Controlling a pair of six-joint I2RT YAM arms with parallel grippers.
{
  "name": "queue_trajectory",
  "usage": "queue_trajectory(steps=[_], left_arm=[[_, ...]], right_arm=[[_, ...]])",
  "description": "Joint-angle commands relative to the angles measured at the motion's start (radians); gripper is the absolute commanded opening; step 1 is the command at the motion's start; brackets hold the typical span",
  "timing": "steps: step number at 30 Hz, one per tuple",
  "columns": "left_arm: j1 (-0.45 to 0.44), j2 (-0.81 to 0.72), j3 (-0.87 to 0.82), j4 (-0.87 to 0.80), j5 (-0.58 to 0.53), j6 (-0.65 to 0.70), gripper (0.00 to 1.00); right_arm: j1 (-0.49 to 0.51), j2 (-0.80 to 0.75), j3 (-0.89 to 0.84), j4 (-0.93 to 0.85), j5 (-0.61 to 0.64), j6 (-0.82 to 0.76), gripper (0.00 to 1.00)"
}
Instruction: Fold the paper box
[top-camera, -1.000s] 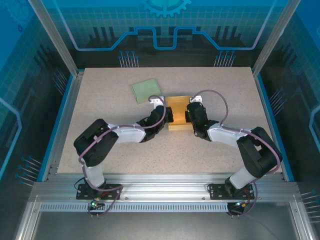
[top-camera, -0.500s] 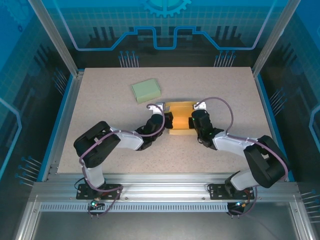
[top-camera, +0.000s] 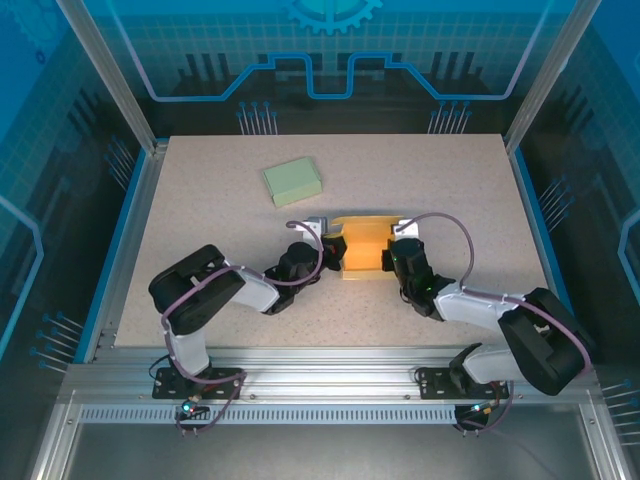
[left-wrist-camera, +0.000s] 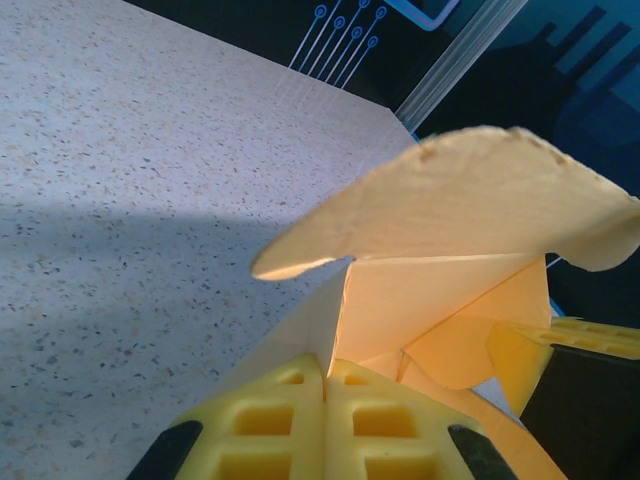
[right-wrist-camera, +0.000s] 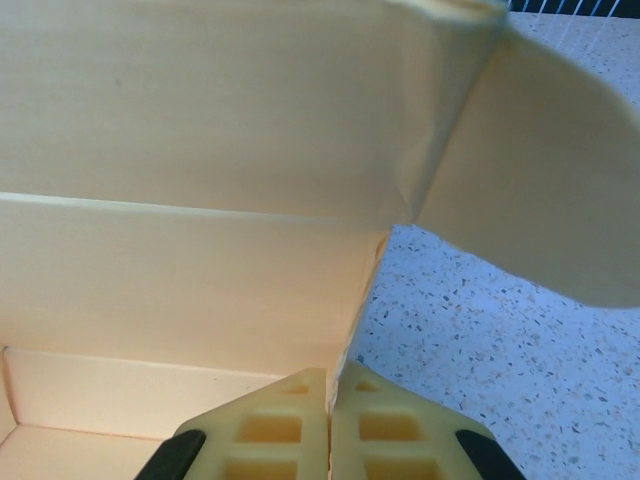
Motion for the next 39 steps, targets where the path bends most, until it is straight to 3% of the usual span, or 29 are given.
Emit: queue_trajectory(steps=[1,21,28,39], left_arm=[[-0.063,0.030,-0.002,-0.003,0.229,-0.014,0.00],[-0.088,-0.020,-0.103,-0.114,0.264,0.044,0.03],[-0.088,-0.005,-0.125,-0.113,0.289,0.069,0.06],[-0.088,0.055,-0.156,-0.089,0.236,0.097,0.05]], right_arm=[[0.085,-0.008,-0.012,0.065,-0.172,-0.029,0.07],[0.152,-0.052,-0.052,0.021,-0.086,-0.034,0.07],[0.163,-0.086,-0.099,-0.001,-0.039,0.028,0.10],[0.196,-0.132,-0.158,-0.074,0.047,0.144,0.12]])
